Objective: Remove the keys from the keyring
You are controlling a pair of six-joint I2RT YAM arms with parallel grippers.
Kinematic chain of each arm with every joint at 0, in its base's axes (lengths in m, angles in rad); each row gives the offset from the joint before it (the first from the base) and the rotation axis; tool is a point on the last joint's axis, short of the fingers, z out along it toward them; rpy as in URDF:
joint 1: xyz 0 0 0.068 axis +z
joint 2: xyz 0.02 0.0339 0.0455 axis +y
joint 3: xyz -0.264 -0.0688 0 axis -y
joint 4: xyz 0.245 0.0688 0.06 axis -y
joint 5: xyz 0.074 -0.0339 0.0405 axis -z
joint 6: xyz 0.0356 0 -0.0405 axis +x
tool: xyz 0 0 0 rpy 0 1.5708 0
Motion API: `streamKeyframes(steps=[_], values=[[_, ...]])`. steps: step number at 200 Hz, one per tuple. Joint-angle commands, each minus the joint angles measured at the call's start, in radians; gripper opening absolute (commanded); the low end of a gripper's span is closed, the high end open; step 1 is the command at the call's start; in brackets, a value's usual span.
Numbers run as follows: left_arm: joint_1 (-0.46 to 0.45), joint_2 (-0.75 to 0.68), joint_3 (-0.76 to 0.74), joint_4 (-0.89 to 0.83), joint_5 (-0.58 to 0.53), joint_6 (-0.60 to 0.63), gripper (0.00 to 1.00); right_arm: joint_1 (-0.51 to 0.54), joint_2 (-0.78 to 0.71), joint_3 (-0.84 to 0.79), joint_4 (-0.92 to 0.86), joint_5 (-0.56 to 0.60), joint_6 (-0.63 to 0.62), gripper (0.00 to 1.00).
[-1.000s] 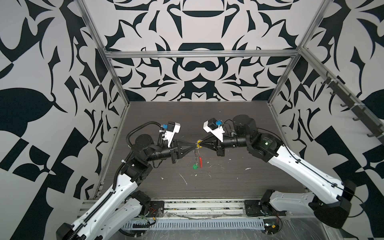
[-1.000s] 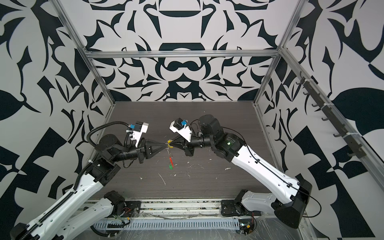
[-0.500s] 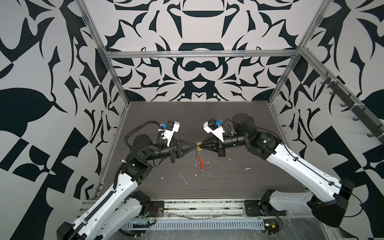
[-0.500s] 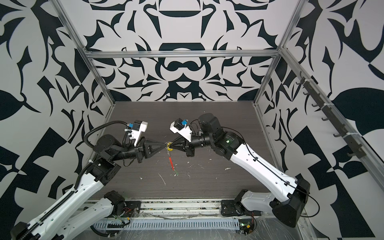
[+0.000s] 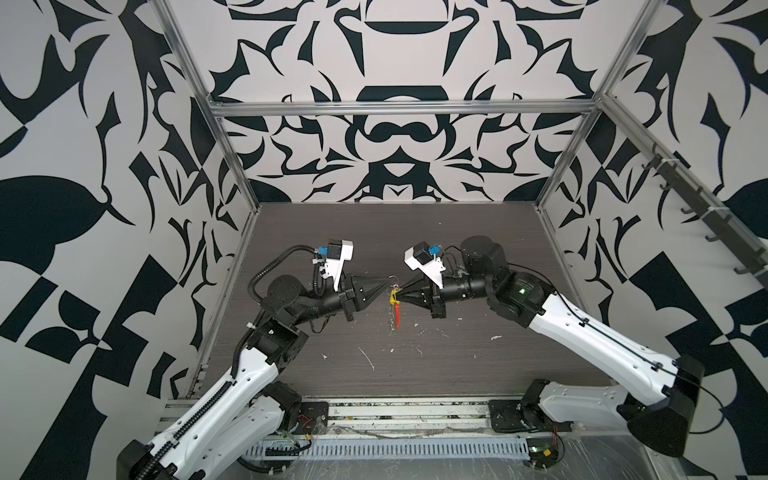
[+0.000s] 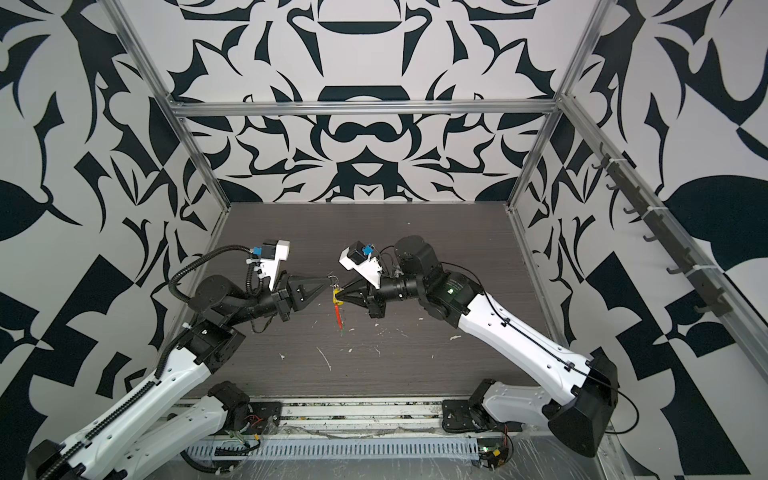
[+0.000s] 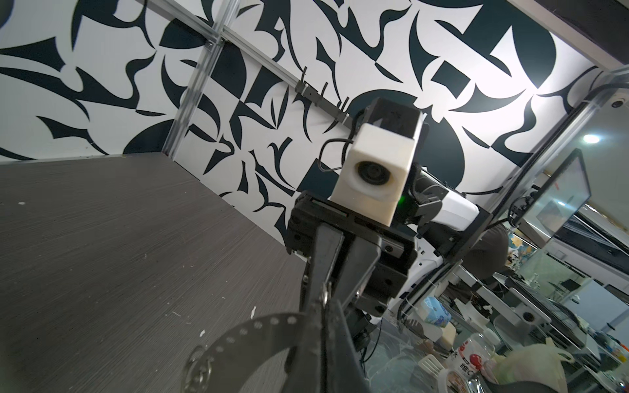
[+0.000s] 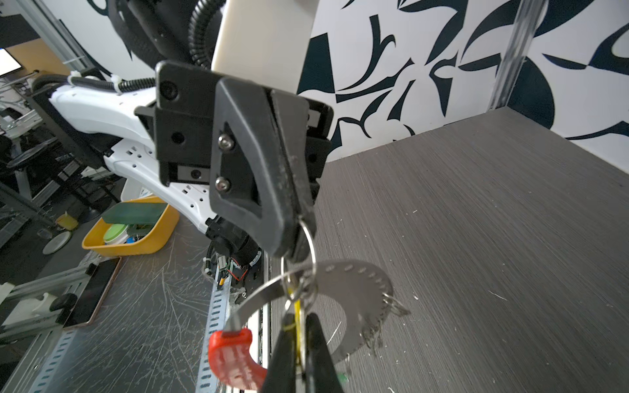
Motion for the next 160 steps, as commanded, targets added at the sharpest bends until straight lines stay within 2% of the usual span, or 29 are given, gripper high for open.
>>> streamKeyframes(steps=[1,27,71,86,116,134,160], values=[[-0.001,-0.02,-0.009,0.153,-0.101,0.0,0.0,0.012,-0.036,-0.034,0.073,0.063,0.061,0.0],[-0.001,-0.007,-0.006,0.172,-0.091,0.018,0.0,0.019,-0.066,-0.069,0.114,0.134,0.095,0.0],[-0.001,0.017,0.021,0.127,-0.054,0.035,0.0,0.02,-0.171,-0.104,0.182,0.236,0.117,0.36],[-0.001,0.018,0.018,0.125,-0.051,0.037,0.0,0.018,-0.19,-0.089,0.206,0.244,0.126,0.41],[-0.001,0.02,0.012,0.124,-0.05,0.042,0.0,0.019,-0.182,-0.046,0.274,0.234,0.165,0.46],[-0.001,0.023,0.01,0.12,-0.047,0.041,0.0,0.004,-0.152,-0.038,0.35,0.155,0.216,0.47],[-0.001,0.021,0.01,0.109,-0.044,0.044,0.0,-0.135,-0.058,-0.061,0.59,-0.064,0.464,0.47]])
